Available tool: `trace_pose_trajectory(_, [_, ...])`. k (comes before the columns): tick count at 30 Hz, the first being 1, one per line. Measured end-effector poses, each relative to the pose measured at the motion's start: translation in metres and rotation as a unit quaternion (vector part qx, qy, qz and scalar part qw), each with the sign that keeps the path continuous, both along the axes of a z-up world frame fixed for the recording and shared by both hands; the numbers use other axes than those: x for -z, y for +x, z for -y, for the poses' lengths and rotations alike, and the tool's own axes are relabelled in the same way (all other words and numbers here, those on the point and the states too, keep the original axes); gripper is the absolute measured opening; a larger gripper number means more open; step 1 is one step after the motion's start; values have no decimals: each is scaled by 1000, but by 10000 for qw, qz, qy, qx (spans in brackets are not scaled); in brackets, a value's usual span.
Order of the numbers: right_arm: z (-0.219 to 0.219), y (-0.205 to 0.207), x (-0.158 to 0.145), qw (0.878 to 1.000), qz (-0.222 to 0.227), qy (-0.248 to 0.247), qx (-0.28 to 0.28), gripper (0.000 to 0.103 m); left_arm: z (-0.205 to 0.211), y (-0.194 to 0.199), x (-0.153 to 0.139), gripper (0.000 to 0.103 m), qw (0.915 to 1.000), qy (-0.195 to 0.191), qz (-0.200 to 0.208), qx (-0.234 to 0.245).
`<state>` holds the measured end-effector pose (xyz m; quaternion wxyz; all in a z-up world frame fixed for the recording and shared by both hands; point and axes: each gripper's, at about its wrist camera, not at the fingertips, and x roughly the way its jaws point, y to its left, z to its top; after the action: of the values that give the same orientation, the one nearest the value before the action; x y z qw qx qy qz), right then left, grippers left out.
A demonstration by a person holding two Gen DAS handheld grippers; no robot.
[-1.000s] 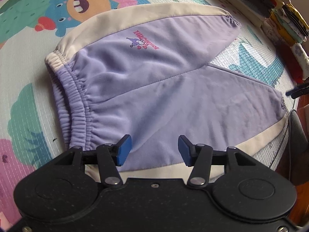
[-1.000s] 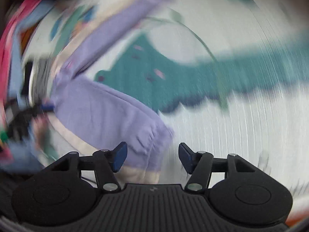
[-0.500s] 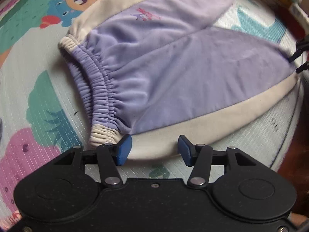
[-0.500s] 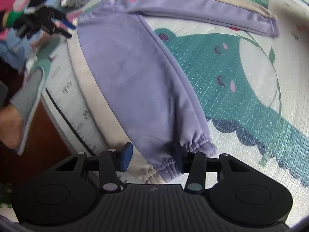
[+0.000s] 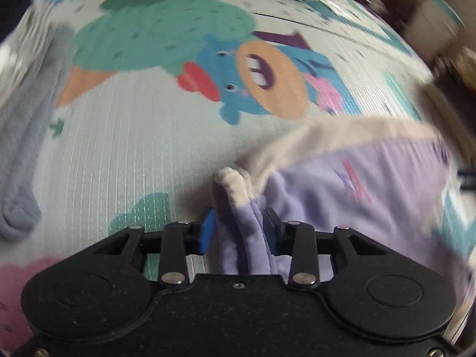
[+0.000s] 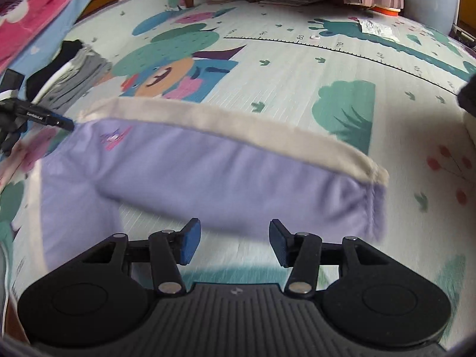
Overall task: Fold clothes
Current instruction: 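Grasp the waistband edge with the left gripper and lift it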
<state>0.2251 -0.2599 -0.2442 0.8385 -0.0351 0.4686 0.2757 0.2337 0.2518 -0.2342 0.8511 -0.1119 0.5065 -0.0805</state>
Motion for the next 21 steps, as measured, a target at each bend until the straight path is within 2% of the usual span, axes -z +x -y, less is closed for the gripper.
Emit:
trace_pose_trajectory(4, [-23, 16, 3, 9986, 21, -334, -404, 54, -7, 6, -2, 30, 9984, -479, 186, -220])
trace_pose_trajectory(6, [-31, 20, 3, 9975, 24, -471, -530, 54, -3, 7, -2, 29, 9977, -585, 268, -200])
trace_pose_trajectory(8, [-39, 26, 2, 9957, 18, -604, -706, 54, 2, 8, 1, 21, 9975, -631, 305, -129])
trace_pose_trajectory(9, [-42, 29, 1, 9940, 41, -709, -827, 55, 3, 9, 3, 9, 9976, -612, 287, -119])
trace_pose_trajectory(11, [-49, 35, -1, 9895, 119, -934, -1094, 56, 4, 9, 8, 5, 9966, -756, 288, -174])
trace_pose_trajectory(12, [-52, 38, -2, 9871, 158, -1020, -1222, 58, -2, 8, 7, 4, 9928, -1103, 303, -363])
trace_pose_trajectory(13, [-55, 42, -2, 9851, 192, -1084, -1324, 59, -15, 5, 6, 4, 9817, -1679, 346, -834])
trace_pose_trajectory(14, [-57, 46, -2, 9829, 225, -1146, -1425, 61, -31, 3, 9, 4, 9654, -2205, 441, -1319])
trace_pose_trajectory(16, [-62, 54, 2, 9806, 218, -1190, -1544, 63, -58, 4, 29, 4, 9425, -2450, 120, -2269])
trace_pose_trajectory(17, [-65, 58, 5, 9796, 214, -1231, -1572, 63, -65, 8, 39, 4, 9384, -2387, -115, -2495])
trace_pose_trajectory(19, [-72, 63, 9, 9785, 271, -1267, -1606, 63, -66, 15, 40, 6, 9463, -2240, -153, -2327])
trace_pose_trajectory(20, [-75, 63, 9, 9789, 353, -1221, -1598, 63, -65, 17, 36, 6, 9473, -2274, -172, -2252])
trace_pose_trajectory(21, [-78, 63, 8, 9801, 419, -1132, -1574, 63, -64, 20, 31, 15, 9511, -2231, -182, -2130])
